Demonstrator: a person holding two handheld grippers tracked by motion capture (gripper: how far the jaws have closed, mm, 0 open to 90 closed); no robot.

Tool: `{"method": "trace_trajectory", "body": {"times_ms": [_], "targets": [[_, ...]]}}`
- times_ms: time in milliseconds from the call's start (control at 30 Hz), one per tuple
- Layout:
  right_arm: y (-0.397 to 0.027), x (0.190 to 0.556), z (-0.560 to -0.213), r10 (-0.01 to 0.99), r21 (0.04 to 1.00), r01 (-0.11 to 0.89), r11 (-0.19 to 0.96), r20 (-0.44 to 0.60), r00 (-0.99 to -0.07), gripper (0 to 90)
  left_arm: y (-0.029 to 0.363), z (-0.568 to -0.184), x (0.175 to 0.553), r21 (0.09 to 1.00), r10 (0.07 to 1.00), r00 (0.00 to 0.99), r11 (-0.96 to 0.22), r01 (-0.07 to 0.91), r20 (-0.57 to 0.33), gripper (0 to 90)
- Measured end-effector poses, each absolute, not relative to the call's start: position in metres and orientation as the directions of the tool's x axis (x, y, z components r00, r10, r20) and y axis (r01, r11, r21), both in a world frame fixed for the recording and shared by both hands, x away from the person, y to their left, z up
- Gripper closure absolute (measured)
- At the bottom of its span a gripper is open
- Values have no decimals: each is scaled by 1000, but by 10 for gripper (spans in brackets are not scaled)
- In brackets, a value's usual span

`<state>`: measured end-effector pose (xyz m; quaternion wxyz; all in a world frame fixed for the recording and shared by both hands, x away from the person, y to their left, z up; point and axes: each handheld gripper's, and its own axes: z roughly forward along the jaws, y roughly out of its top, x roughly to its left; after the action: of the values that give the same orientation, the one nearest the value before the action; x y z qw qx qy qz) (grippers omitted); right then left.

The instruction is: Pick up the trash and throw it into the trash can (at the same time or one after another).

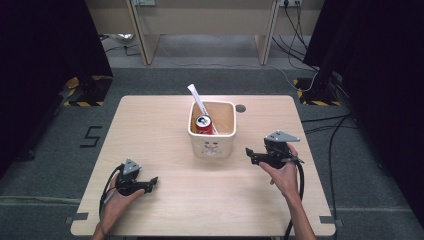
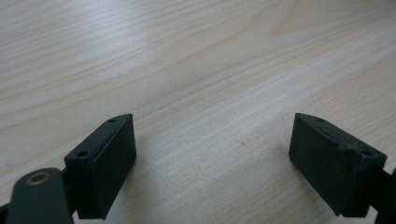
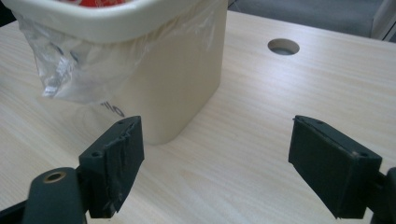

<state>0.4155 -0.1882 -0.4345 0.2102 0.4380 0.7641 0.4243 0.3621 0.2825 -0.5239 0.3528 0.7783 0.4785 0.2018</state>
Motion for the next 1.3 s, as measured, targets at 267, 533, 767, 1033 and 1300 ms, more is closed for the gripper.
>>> {"method": "trace_trajectory", "body": {"times_ms": [267, 533, 767, 1033, 1300], "targets": [[-187, 406, -450, 846, 819, 506, 270, 50, -531, 184, 282, -524, 362, 742, 887, 460, -293, 602, -23, 141], [-187, 398, -463, 840, 802, 517, 301, 34, -542, 185, 282, -524, 362, 743, 887, 461, -293, 602, -24, 141], [-188, 391, -476, 841, 783, 537, 313, 34, -540, 185, 282, -524, 362, 743, 887, 460, -293, 602, -23, 141], [-191, 383, -488, 842, 766, 555, 323, 35, -538, 184, 282, -524, 362, 743, 887, 460, -293, 602, -24, 141], [-193, 376, -498, 845, 744, 578, 334, 35, -534, 185, 282, -524, 362, 743, 887, 460, -293, 602, -23, 141]]}}
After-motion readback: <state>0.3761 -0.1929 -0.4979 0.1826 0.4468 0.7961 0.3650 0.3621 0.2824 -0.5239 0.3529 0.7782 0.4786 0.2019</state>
